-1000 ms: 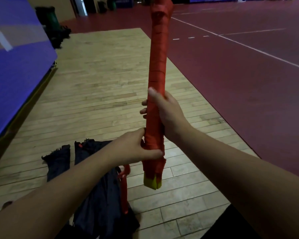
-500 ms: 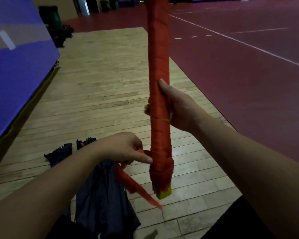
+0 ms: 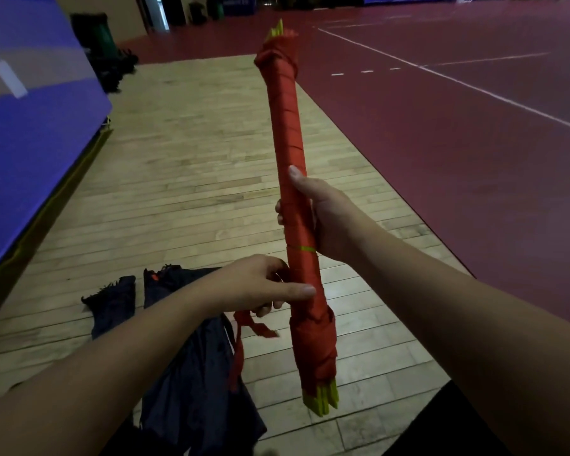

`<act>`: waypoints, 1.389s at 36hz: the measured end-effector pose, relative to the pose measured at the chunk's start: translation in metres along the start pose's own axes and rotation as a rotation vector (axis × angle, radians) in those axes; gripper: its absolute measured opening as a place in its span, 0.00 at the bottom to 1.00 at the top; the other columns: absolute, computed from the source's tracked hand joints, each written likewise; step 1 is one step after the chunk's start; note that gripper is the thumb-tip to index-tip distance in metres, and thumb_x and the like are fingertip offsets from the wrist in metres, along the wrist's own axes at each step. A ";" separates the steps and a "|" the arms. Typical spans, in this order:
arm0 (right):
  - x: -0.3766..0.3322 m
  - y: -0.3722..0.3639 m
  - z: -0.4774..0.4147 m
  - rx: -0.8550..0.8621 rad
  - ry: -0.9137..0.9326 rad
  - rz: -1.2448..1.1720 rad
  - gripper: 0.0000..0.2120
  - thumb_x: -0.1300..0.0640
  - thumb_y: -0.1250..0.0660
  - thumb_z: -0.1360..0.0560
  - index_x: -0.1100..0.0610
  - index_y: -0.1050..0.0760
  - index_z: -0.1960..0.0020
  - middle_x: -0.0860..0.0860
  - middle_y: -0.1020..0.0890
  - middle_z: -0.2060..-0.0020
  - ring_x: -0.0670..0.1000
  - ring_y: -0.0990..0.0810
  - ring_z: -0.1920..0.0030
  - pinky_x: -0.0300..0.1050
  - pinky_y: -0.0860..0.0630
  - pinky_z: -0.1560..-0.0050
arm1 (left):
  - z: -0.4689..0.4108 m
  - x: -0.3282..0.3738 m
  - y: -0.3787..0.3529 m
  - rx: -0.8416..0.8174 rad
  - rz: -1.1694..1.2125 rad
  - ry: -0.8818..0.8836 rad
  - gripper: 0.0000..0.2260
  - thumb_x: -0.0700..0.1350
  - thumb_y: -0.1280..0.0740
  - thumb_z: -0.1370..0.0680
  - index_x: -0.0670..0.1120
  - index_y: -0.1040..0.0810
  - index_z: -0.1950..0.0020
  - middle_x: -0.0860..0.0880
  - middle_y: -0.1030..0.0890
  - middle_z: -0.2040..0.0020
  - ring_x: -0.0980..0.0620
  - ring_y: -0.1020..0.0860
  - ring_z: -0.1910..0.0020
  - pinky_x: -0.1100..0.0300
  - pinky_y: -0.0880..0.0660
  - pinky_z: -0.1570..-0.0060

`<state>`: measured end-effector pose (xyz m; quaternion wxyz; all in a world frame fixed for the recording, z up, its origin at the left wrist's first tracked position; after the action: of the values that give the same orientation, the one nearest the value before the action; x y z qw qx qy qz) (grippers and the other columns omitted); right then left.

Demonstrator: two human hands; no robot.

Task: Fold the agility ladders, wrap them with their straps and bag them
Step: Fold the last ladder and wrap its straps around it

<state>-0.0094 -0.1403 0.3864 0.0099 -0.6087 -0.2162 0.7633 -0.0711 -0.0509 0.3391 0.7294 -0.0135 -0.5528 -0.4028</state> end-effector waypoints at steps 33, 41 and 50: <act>0.006 0.013 -0.003 0.099 -0.098 -0.151 0.24 0.41 0.43 0.17 0.61 0.27 0.35 0.61 0.19 0.54 0.57 0.18 0.58 0.51 0.20 0.54 | 0.005 -0.013 0.009 -0.006 0.096 0.098 0.19 0.52 0.24 0.29 0.40 0.22 0.46 0.46 0.19 0.65 0.50 0.21 0.69 0.57 0.25 0.65; 0.001 0.008 0.002 -0.025 -0.100 -0.008 0.18 0.46 0.29 0.26 0.57 0.25 0.44 0.48 0.25 0.68 0.47 0.26 0.68 0.41 0.27 0.64 | 0.011 -0.020 0.001 -0.178 0.084 0.188 0.09 0.44 0.30 0.21 0.37 0.21 0.51 0.43 0.19 0.65 0.49 0.20 0.67 0.54 0.20 0.60; 0.001 0.004 0.005 -0.055 -0.035 -0.008 0.09 0.61 0.30 0.21 0.60 0.28 0.44 0.62 0.19 0.54 0.59 0.18 0.59 0.56 0.18 0.52 | 0.010 -0.024 -0.013 -0.229 0.260 0.210 0.04 0.40 0.37 0.17 0.39 0.26 0.46 0.37 0.17 0.57 0.40 0.17 0.58 0.52 0.18 0.56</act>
<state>-0.0131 -0.1448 0.3848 -0.0075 -0.5945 -0.2396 0.7675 -0.0885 -0.0411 0.3186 0.8225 -0.1254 -0.4181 -0.3645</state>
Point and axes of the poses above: each hand's wrist, its own z-axis away from the middle knuckle, its own y-axis out of the back of the hand, x = y × z, the point moved 9 cm from there along -z, towards the middle knuckle
